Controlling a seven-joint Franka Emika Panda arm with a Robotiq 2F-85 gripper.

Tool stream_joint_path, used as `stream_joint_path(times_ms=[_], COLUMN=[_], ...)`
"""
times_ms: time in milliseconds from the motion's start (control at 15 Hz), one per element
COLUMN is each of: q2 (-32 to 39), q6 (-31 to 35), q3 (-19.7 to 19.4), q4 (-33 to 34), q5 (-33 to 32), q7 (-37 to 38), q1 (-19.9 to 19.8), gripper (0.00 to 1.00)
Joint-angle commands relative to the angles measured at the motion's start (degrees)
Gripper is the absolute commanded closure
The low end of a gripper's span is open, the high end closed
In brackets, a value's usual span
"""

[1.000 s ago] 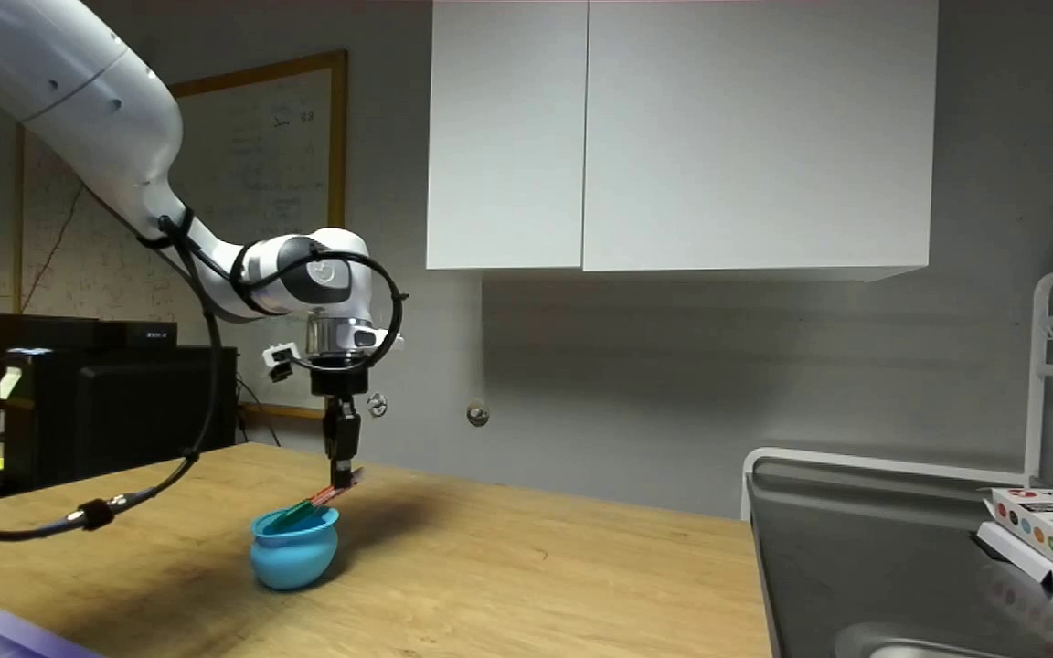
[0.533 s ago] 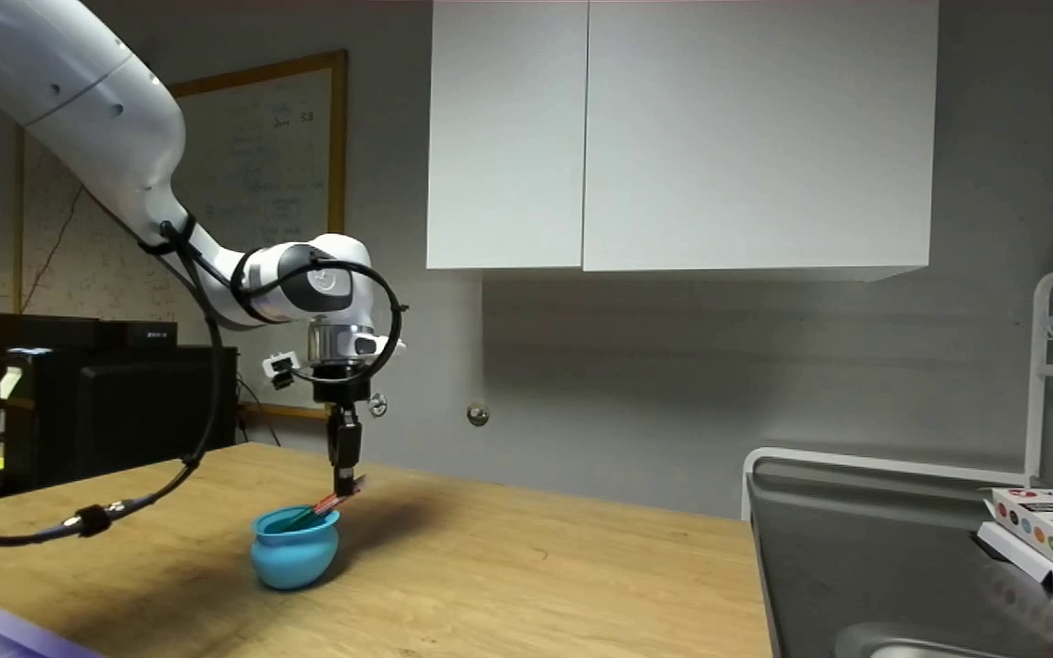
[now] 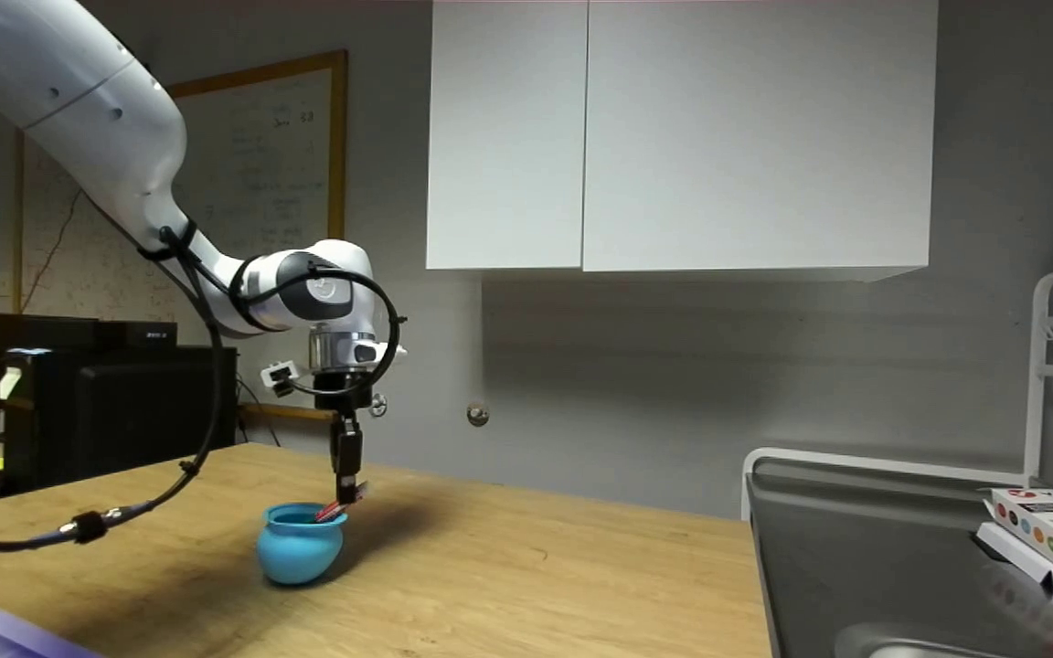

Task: Put the pen into the blue object.

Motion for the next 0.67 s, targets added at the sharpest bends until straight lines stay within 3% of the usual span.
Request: stream_joint_path(times_ms=[0, 333, 400, 600], q2=[-0.65, -0.86, -1.03, -2.52], q6=[1.38, 2.04, 1.77, 0.90], q3=[0.17, 0.25, 0.27, 0.32], q4=[-1.42, -2.07, -2.12, -2.60], q5=[-1.05, -1.36, -1.32, -0.82], q7=[2.06, 2.83, 2.41, -1.19], q1=[-0.42, -0.39, -0.31, 0.23], gripper=[0.43, 0.04, 0.00, 0.00])
